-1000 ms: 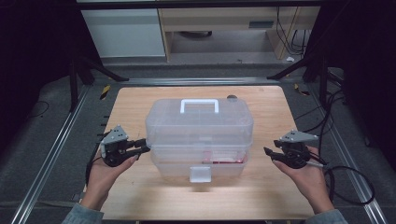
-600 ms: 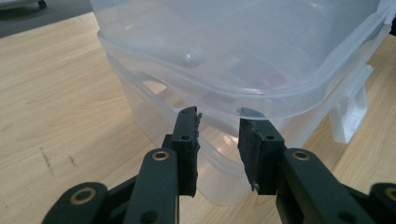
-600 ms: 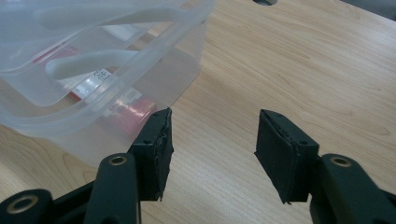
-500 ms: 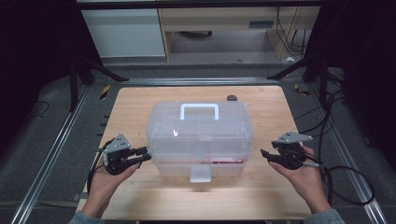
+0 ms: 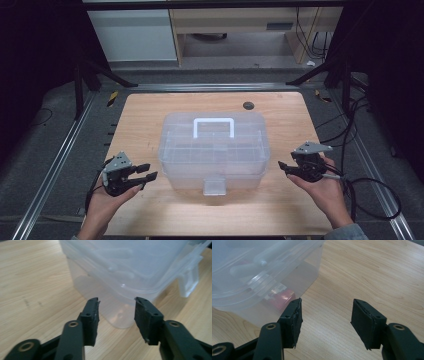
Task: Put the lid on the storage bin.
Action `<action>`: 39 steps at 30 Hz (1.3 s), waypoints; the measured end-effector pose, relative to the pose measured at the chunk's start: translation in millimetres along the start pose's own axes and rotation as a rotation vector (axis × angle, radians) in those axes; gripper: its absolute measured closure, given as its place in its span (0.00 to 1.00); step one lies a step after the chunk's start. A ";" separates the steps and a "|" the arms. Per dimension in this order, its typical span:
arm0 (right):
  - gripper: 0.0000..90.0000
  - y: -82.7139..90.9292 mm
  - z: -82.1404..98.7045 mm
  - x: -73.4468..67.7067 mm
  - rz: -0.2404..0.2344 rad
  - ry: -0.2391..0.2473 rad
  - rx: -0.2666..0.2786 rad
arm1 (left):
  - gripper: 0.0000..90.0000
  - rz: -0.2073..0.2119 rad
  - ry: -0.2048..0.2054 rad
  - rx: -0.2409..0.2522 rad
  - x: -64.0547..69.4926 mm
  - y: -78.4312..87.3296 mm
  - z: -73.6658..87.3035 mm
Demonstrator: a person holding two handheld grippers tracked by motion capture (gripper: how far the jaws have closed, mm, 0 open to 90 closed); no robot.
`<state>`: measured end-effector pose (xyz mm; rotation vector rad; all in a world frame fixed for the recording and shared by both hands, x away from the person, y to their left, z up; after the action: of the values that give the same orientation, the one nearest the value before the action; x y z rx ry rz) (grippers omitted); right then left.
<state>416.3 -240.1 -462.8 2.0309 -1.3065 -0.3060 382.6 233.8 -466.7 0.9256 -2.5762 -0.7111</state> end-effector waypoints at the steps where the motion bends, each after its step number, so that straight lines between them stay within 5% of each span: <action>1: 0.45 -1.0 0.6 0.6 0.001 -0.002 0.000 | 0.52 -0.012 0.001 -0.003 -3.2 1.6 0.5; 6: 0.38 -6.5 5.5 6.2 0.028 -0.029 -0.014 | 0.28 -0.068 0.031 -0.037 -22.3 1.1 5.5; 13: 0.28 -14.8 6.4 18.1 0.069 -0.069 -0.017 | 0.12 -0.141 0.054 -0.078 -44.7 -6.7 8.3; 18: 0.21 -27.9 8.4 26.4 0.080 -0.118 -0.055 | 0.10 -0.166 0.059 -0.134 -59.4 -18.9 16.1; 28: 0.17 -62.4 19.3 38.9 0.079 -0.121 -0.156 | 0.06 -0.157 0.059 -0.264 -80.2 -43.2 27.4; 35: 0.15 -82.0 24.0 59.8 0.061 -0.207 -0.117 | 0.05 -0.200 0.105 -0.258 -104.7 -57.7 25.9; 39: 0.14 -88.9 26.1 73.1 0.099 -0.234 -0.110 | 0.05 -0.250 0.098 -0.276 -116.8 -65.3 30.1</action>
<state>499.2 -292.2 -528.6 1.8740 -1.4922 -0.5713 489.0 277.6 -541.4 1.1667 -2.2277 -1.0300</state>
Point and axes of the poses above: each handheld gripper's, and its own axes: y roughly backward along the jaws, z roughly out of its underside, x roughly to its right, the point moved 7 cm from there along -y, roughly forward along the jaws, and after that the axes turned 5 degrees about z, right-handed, at the moved point
